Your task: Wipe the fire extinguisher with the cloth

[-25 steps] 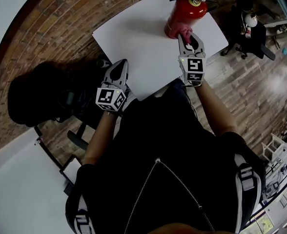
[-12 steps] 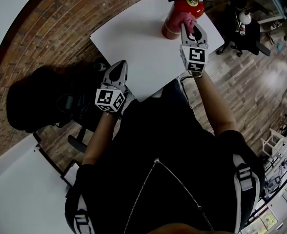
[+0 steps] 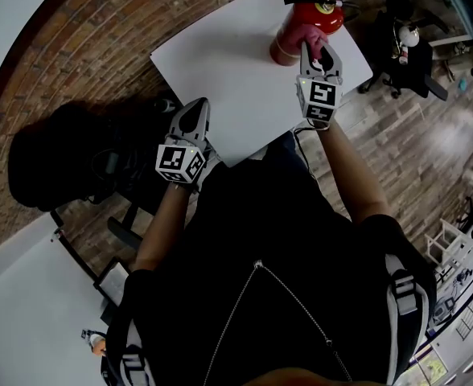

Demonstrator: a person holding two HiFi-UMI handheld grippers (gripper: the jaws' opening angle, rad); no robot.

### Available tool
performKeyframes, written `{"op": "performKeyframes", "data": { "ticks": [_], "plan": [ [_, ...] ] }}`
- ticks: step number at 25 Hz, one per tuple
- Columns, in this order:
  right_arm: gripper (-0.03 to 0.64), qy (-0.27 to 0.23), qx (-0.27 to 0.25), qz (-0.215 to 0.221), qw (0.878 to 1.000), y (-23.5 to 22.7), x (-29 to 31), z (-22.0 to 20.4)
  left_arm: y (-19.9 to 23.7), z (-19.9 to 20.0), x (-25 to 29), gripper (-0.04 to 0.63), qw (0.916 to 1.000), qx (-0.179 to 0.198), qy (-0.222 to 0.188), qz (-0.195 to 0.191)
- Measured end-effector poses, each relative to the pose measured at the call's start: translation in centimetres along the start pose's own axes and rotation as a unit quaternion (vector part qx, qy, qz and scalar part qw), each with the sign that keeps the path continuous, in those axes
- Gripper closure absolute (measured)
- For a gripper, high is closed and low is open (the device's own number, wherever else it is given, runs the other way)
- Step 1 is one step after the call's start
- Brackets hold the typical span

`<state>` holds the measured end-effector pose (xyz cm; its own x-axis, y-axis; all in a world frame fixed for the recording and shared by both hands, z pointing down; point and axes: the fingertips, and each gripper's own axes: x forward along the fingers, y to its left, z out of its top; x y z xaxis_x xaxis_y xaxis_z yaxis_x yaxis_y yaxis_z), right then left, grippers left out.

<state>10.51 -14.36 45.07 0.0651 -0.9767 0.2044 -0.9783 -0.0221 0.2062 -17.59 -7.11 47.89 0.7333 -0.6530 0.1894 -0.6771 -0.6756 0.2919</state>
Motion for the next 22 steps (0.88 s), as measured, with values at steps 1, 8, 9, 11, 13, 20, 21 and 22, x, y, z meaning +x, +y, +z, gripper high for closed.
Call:
{"op": "performKeyframes", "data": {
  "ticks": [1,8,9,11,13,20,21,22],
  "plan": [
    [0.512,0.002,0.002,0.002,1.000,0.0,0.0,-0.2,0.0,-0.1,0.0,0.578,1.0000,0.000,0.000,0.001],
    [0.512,0.007,-0.001,0.015,1.000,0.0,0.2,-1.2,-0.2,-0.2,0.1,0.578,1.0000,0.000,0.000,0.006],
    [0.512,0.009,-0.001,0.016,1.000,0.1,0.2,-1.5,-0.2,-0.2,0.1,0.578,1.0000,0.000,0.000,0.007],
    [0.512,0.016,0.000,0.019,1.000,0.1,0.3,-2.1,-0.2,-0.2,0.1,0.578,1.0000,-0.001,0.000,0.008],
    [0.512,0.021,0.002,0.022,1.000,0.2,0.4,-2.7,-0.2,-0.2,0.1,0.578,1.0000,-0.001,0.000,0.010],
    [0.512,0.027,-0.002,0.029,0.999,0.7,1.0,-4.1,0.2,-0.3,0.2,0.578,0.9999,-0.003,0.001,0.017],
    [0.512,0.028,-0.002,0.030,0.999,0.8,1.1,-4.3,0.2,-0.4,0.2,0.578,0.9998,-0.003,0.002,0.017],
    [0.512,0.029,-0.002,0.030,0.999,0.8,1.1,-4.5,0.2,-0.4,0.3,0.578,0.9998,-0.003,0.003,0.018]
  ]
}}
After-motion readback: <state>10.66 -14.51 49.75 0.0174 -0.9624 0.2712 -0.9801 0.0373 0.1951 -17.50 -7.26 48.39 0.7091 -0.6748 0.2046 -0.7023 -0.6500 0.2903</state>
